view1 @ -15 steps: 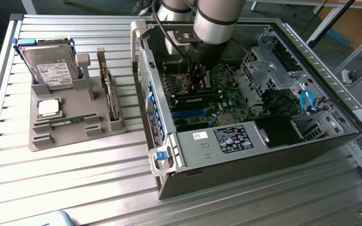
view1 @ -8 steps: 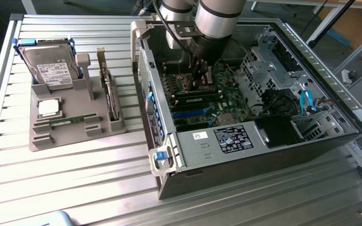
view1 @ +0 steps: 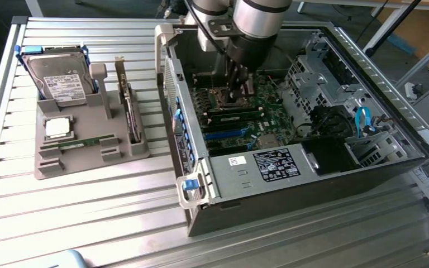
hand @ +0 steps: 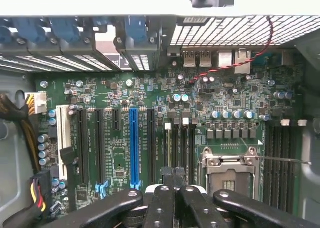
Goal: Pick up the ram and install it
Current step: 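Press down the ram until it locks into place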
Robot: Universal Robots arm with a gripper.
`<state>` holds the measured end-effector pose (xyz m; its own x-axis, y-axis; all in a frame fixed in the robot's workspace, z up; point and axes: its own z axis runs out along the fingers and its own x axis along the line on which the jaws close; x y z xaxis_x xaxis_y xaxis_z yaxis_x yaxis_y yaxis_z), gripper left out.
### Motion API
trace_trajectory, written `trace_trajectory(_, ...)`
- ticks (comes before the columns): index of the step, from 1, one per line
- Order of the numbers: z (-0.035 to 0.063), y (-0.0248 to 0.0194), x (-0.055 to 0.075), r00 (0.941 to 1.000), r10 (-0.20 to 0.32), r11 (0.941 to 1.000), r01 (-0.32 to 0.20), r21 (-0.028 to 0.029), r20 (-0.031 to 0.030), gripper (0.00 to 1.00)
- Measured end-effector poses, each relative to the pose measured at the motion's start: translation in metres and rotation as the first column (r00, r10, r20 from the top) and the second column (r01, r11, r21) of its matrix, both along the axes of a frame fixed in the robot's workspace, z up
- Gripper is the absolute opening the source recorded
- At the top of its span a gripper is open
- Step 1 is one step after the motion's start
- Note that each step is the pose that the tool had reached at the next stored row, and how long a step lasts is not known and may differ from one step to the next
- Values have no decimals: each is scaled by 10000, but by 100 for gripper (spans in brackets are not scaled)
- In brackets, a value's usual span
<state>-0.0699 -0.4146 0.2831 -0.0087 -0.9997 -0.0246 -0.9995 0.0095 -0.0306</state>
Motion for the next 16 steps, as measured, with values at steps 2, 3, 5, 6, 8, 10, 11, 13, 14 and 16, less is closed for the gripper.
trace_trajectory(2,32,0,0,10000,0,10000,0,0,0,10)
trace_trajectory(3,49,0,0,10000,0,10000,0,0,-1,10)
trace_trajectory(5,106,0,0,10000,0,10000,0,0,0,10)
trace_trajectory(6,134,0,0,10000,0,10000,0,1,0,10)
trace_trajectory(8,165,0,0,10000,0,10000,0,0,0,10)
trace_trajectory(10,210,0,0,10000,1,10000,-1,0,0,10)
trace_trajectory(11,233,0,0,10000,1,10000,-1,0,0,10)
trace_trajectory(13,286,0,0,10000,0,10000,0,0,0,10)
trace_trajectory(14,309,0,0,10000,1,10000,-1,0,0,10)
trace_trajectory(16,360,0,0,10000,0,10000,0,1,0,10)
